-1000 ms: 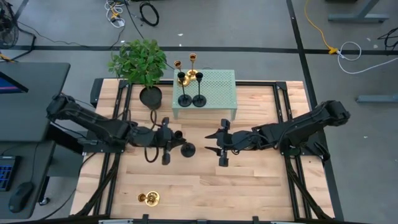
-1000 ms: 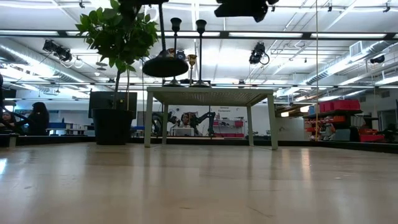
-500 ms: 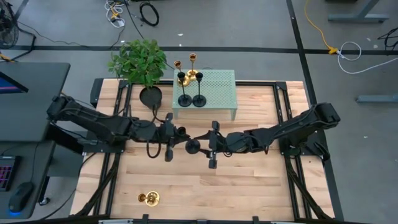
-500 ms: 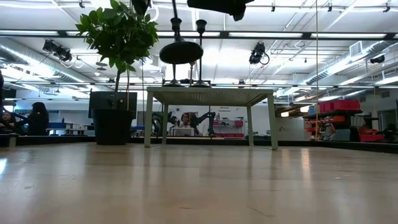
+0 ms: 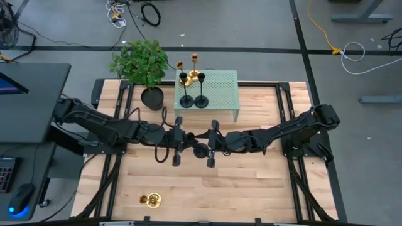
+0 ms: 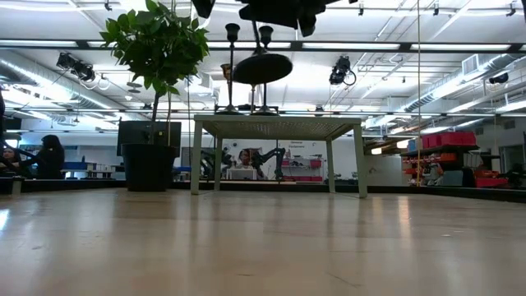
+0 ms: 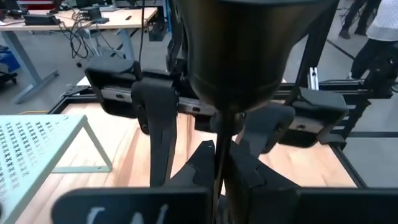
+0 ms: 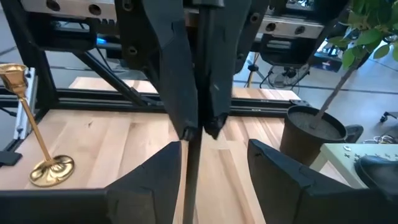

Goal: Pick & Place candle stick holders
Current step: Put the black candle holder on the shelf

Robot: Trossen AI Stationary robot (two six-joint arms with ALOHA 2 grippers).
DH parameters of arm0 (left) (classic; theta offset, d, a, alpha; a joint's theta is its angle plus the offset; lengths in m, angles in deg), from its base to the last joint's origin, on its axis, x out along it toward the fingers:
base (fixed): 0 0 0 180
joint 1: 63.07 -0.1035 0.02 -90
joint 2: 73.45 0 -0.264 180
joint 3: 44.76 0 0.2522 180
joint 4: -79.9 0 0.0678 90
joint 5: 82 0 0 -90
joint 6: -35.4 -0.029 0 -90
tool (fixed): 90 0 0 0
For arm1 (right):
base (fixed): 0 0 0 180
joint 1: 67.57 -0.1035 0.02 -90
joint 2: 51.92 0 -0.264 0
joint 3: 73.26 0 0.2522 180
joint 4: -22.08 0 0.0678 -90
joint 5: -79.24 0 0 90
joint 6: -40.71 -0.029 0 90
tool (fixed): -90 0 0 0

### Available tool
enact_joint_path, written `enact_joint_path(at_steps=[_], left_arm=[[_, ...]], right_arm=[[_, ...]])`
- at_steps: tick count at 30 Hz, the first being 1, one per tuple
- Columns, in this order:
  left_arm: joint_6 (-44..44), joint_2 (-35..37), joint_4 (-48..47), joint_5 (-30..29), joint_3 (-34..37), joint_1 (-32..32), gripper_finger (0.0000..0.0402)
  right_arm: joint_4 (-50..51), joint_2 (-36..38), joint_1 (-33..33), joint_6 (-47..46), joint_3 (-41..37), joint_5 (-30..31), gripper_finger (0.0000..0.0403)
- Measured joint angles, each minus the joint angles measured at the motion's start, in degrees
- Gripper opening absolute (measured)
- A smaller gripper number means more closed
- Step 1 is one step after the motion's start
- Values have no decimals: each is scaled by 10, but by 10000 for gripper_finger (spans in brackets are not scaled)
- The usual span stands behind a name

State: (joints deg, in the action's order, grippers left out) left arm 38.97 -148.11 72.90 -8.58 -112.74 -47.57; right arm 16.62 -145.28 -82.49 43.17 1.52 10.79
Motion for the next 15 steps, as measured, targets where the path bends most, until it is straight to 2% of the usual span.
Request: enact_joint_path(at_steps=[7,11,15], left_arm=[[-5,-22,-5,10,-15,0,14],[-5,-22,-7,9,-15,0,23],[-6,-22,-7,7,-15,0,34]], right_arm=[[6,0,0,-4,0,-1,166],[11,0,0,-5,0,-1,125],[14,0,0,-5,0,-3,64]])
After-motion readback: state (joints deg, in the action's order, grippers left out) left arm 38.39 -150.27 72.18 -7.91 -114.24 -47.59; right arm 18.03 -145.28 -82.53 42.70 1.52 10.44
